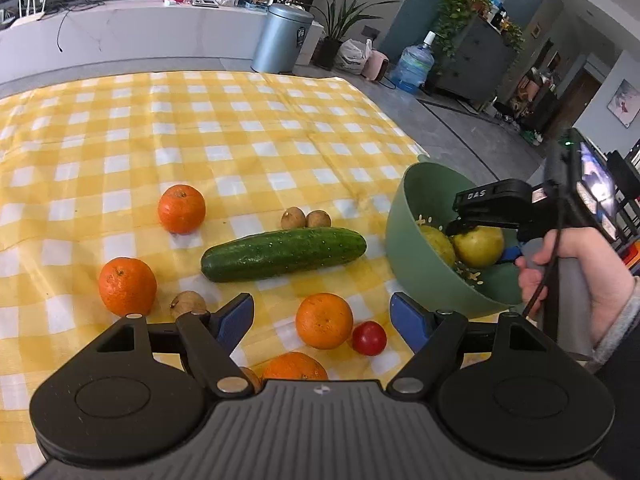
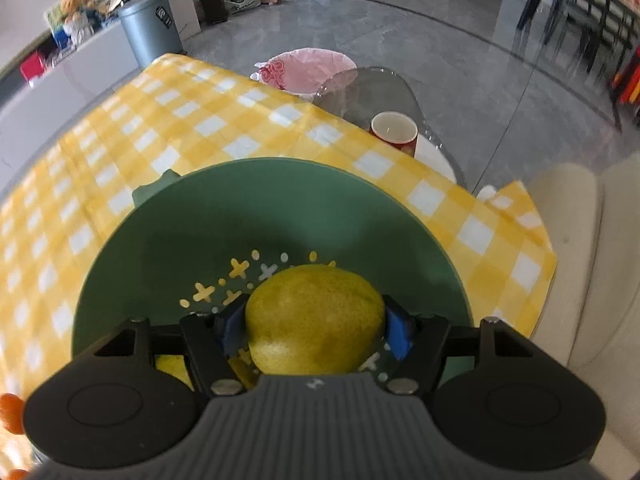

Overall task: Organize fruits
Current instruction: 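Lower the yellow pear into the green bowl and open the right tool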

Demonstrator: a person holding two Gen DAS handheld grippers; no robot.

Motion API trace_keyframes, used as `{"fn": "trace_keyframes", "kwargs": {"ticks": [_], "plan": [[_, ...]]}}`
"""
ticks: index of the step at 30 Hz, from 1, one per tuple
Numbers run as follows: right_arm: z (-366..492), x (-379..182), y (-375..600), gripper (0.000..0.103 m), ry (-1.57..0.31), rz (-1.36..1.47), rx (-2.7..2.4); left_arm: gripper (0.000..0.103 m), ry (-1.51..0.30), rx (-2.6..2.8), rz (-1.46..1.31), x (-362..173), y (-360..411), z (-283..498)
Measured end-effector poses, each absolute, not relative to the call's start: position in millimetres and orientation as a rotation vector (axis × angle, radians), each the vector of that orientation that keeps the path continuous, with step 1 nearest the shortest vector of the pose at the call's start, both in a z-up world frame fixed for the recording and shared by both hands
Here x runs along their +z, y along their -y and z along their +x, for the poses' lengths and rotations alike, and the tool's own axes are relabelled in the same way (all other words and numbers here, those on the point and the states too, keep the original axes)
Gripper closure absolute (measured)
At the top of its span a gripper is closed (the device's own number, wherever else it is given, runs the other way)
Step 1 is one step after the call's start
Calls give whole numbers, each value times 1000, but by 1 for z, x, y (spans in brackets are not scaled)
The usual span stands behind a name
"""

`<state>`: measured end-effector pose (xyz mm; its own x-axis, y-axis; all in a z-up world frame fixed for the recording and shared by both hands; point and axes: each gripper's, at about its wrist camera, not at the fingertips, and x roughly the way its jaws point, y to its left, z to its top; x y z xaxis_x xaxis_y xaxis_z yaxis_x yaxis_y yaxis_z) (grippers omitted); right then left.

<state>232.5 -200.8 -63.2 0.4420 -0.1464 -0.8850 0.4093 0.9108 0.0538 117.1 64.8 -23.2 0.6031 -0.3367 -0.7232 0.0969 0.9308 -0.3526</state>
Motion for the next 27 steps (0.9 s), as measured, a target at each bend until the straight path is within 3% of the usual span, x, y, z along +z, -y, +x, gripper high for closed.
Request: {"fn": "trace_keyframes", "kwargs": {"ticks": [18,20,25,27], "plan": [[258,-83,180,38,-1167,215,-487,12,-952,-265,-524,-28,-115,123],[260,-83,176,34,-1169,190,-508,12,-949,-270,-518,-26,-114,122],[259,-75,173,9,-1128,181,-541,12,-945,-295,-539,-24,-118,121],[257,-69,169,9,-1098,162,-531,12,-941,-297,-545,-23,-121,121]]}}
